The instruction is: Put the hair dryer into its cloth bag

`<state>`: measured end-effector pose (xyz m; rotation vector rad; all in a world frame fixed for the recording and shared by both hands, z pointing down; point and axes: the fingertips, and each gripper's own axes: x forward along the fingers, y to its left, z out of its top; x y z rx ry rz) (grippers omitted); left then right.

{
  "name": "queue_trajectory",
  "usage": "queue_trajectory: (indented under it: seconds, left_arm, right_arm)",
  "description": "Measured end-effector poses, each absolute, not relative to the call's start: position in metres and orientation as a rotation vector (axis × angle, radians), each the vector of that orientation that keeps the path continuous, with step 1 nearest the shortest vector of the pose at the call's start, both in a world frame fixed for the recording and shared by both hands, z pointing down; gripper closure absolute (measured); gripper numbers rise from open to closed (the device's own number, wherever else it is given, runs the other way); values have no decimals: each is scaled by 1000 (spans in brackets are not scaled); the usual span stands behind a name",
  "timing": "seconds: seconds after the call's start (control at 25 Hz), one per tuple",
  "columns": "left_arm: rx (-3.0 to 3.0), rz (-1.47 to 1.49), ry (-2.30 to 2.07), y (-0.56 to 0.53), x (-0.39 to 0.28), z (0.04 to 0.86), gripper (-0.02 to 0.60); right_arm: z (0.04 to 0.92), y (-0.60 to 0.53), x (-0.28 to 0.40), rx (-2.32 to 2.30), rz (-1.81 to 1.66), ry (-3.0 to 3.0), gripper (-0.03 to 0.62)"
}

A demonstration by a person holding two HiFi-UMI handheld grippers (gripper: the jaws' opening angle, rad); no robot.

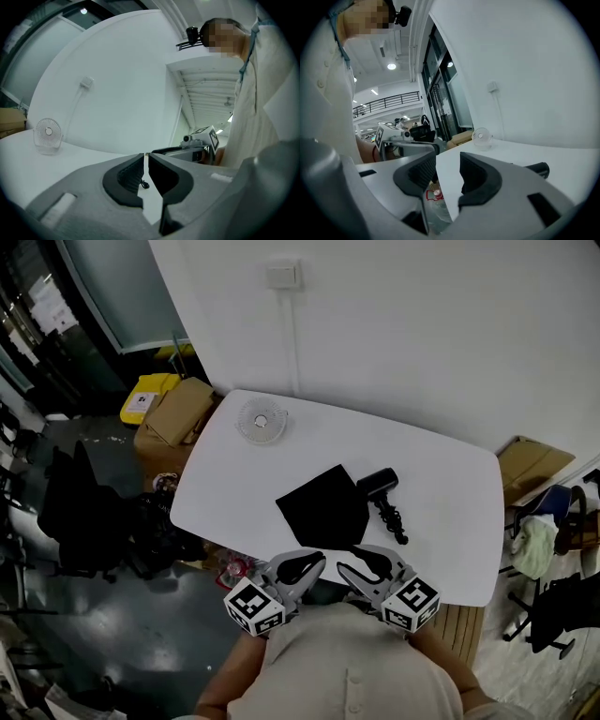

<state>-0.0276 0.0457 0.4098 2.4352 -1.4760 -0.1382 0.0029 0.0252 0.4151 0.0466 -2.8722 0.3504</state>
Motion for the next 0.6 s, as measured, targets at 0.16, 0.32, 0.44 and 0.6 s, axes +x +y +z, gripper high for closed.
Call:
queue_trajectory:
  seconds: [0.16, 0.32, 0.44, 0.6]
  left_arm:
    - [2443, -93, -1442, 39, -49, 421, 563]
    - [2472, -33, -1332, 30, -65, 435, 534]
    - [2497, 56, -1246, 22, -72, 454, 490]
    - [2498, 126, -1169, 12, -77, 477, 469]
  right_arm:
    - [429, 18, -15, 79, 350, -2840, 424]
    - [445, 7, -34, 159, 360, -2811, 408]
    - [461, -3, -43, 226, 371, -2783, 404]
    - [482, -15, -47, 306, 392, -2744, 404]
